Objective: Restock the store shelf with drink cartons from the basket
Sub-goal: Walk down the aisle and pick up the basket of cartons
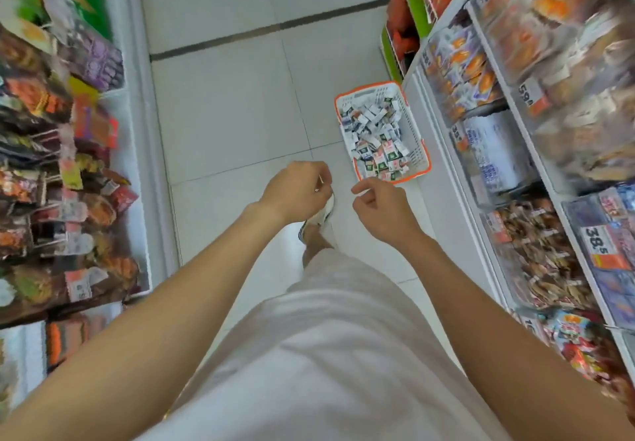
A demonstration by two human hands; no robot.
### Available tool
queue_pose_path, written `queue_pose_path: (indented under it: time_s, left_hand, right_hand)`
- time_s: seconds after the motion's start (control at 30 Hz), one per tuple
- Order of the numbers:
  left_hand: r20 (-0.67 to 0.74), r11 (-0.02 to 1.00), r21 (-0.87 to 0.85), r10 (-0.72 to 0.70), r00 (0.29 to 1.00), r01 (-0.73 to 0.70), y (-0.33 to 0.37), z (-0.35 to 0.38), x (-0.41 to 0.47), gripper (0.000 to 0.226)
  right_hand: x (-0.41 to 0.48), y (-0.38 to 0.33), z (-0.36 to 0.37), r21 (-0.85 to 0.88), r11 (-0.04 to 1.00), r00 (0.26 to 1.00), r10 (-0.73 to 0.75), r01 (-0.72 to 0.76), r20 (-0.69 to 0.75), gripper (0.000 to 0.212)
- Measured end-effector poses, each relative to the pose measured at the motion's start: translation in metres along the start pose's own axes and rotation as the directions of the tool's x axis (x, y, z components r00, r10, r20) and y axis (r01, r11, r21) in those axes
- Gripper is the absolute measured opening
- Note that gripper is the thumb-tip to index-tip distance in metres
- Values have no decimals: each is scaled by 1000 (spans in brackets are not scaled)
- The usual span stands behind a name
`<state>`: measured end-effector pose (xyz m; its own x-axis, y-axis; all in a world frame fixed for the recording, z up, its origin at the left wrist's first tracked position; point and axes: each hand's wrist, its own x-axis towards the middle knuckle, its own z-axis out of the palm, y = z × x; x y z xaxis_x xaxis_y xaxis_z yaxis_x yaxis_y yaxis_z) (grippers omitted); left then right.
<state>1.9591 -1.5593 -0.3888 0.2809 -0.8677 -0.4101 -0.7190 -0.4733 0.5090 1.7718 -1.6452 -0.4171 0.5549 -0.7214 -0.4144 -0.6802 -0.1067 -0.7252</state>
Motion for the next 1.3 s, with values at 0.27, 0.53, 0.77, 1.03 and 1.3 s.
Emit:
queue_pose_path:
  time_s: [0.27, 0.53, 0.77, 1.03, 1.3]
  left_hand:
    - [215, 962, 202, 141, 966, -185, -8, -115, 218, 23]
    - [312, 914, 174, 302, 901, -367, -11, -169, 442, 24]
    - [484, 937, 171, 190, 854, -305, -53, -55, 633, 24]
    - [568, 912, 344, -13, 823, -223, -148, 110, 758, 48]
    - [486, 933, 343, -77, 871, -109, -215, 200, 832, 68]
  right_hand:
    - [199, -58, -40, 110, 988, 988, 122, -111, -96, 19]
    - [349, -68, -56, 249, 901, 892, 406, -354, -201, 22]
    - [502, 6, 2, 455, 739, 729, 640, -497, -243, 26]
    - [606, 122, 104, 500, 623, 634, 753, -601, -177, 31]
    - [689, 200, 176, 509, 579, 557, 802, -637, -215, 19]
